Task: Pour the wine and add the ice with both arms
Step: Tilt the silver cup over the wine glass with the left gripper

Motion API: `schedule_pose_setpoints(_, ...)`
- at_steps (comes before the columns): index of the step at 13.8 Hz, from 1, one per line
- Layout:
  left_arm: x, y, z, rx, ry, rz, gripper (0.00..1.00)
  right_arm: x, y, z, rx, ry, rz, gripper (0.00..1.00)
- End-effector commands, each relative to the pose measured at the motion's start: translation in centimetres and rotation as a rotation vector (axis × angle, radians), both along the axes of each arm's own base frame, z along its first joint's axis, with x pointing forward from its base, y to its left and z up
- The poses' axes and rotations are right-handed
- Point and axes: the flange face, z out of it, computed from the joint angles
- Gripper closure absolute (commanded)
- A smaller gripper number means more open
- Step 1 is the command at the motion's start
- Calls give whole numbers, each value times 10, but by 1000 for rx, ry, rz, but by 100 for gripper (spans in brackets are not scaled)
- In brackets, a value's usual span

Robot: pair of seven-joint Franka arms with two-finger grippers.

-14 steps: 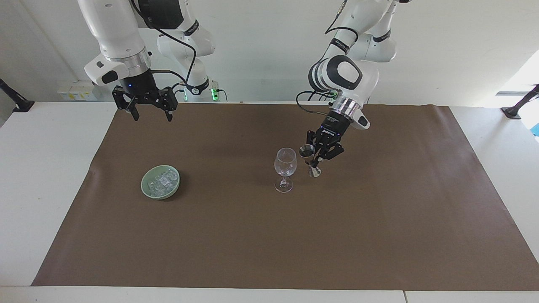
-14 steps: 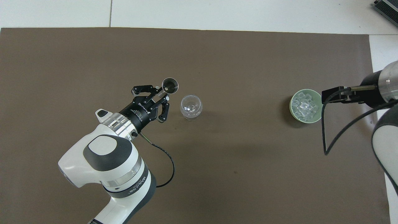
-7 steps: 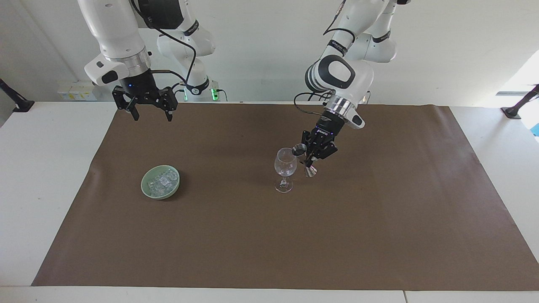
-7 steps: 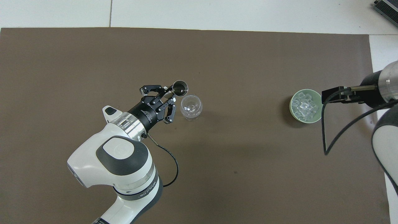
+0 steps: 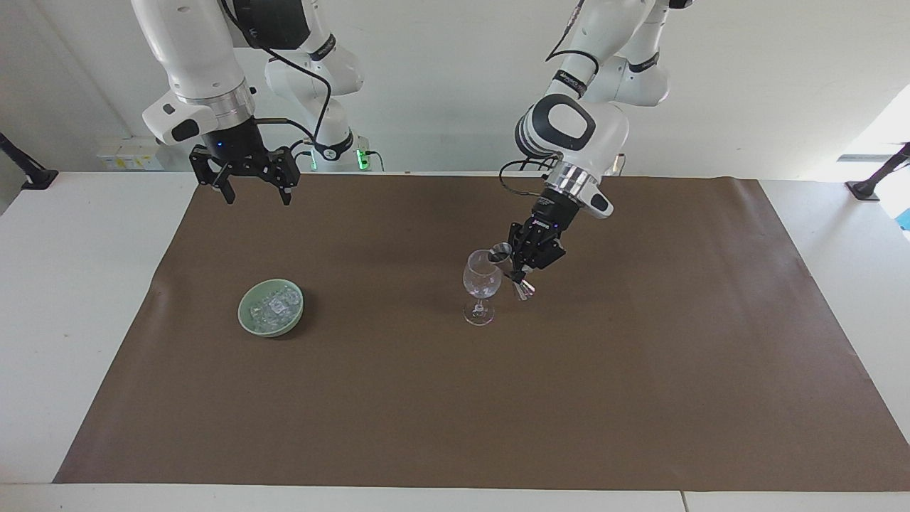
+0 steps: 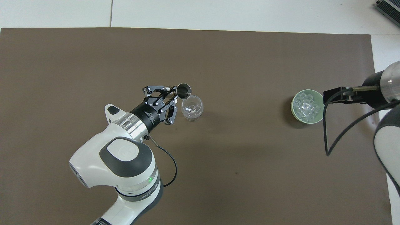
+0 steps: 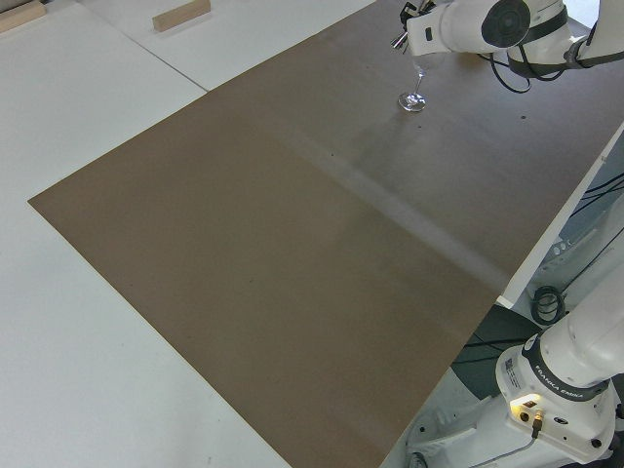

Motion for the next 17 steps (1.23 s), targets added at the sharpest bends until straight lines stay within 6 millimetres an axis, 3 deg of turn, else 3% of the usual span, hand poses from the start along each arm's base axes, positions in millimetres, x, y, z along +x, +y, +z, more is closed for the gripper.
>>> schedule_pose_setpoints(1,-7,0,1,51,-23,-22,100,-4,-1,1,6,7,-7,0)
schedule_pose_setpoints(17,-8,-10,16,209,-148,-80,100,-4,-1,1,4,7,-8,0)
